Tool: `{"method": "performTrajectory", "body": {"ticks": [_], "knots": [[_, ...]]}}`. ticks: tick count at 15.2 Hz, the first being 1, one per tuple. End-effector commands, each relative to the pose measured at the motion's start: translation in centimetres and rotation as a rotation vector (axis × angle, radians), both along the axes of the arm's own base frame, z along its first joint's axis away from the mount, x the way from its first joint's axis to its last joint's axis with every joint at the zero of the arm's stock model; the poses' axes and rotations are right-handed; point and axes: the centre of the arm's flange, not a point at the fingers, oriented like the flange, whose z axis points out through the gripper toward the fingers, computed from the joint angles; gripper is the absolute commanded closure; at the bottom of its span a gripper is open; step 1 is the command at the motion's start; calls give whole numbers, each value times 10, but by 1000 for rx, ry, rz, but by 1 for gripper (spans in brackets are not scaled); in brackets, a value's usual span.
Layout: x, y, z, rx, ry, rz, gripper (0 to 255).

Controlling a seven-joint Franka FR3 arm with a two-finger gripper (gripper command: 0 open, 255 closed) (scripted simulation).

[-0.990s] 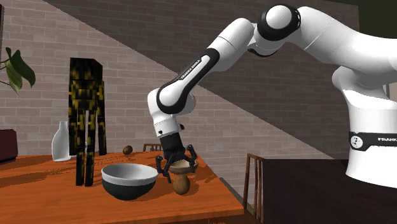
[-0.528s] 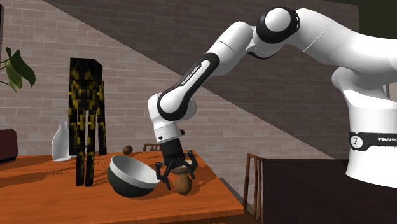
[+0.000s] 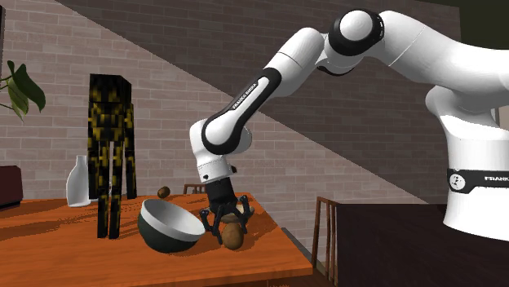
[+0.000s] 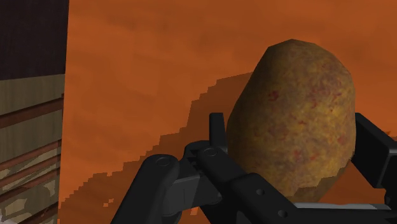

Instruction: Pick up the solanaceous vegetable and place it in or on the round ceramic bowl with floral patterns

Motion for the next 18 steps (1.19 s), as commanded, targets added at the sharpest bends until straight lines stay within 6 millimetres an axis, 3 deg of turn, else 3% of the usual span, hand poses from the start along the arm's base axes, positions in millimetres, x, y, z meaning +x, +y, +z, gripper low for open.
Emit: {"method": "performTrajectory", "body": {"ticks": [1,4,18], "knots": [[0,0,0,0,0,0,255],[0,0,0,0,0,0,255],[0,0,74,0,0,0,255]]}}
